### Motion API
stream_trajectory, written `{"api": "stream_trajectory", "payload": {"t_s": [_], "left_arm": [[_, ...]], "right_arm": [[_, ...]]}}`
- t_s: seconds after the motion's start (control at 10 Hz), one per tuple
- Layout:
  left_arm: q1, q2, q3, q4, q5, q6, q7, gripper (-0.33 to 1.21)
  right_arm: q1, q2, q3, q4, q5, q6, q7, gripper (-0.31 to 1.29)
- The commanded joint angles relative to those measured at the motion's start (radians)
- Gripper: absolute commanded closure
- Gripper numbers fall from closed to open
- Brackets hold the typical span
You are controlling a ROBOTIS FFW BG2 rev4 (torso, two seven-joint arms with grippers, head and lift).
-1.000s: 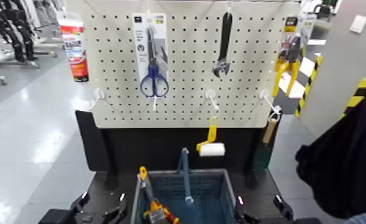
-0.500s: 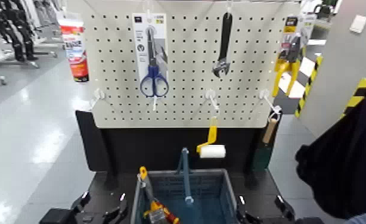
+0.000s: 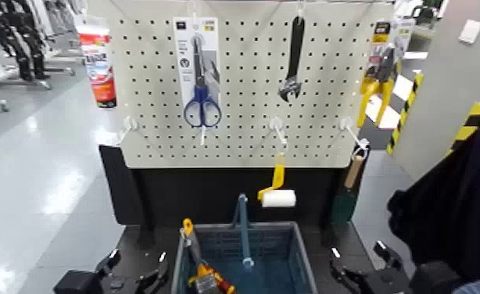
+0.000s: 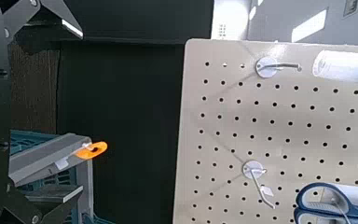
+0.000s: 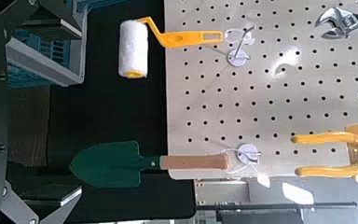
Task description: Put the tool with the wooden handle into the crate.
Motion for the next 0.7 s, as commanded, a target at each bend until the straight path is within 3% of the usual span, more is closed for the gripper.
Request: {"api": "stream_trajectory", "payload": {"t_s": [0.1, 0.4, 0.7], "left_arm": [[-0.003, 0.0, -0.001, 0.004, 0.002, 0.0, -0.002, 0.15], [-0.003, -0.001, -0.001, 0.007, 0.003, -0.003, -0.002, 0.15], [-0.003, -0.001, -0.002, 0.009, 0.005, -0.005, -0.004, 0.15]], "right_arm": [[-0.049, -0.021, -0.082, -0.001, -0.002, 0.061, 0.076, 0.14], [-0.102, -0.043, -0.159, -0.027, 0.005, 0.148, 0.168, 0.14], [-0.162, -0.078, -0.208, -0.016, 0.002, 0.249, 0.286, 0.14]]}}
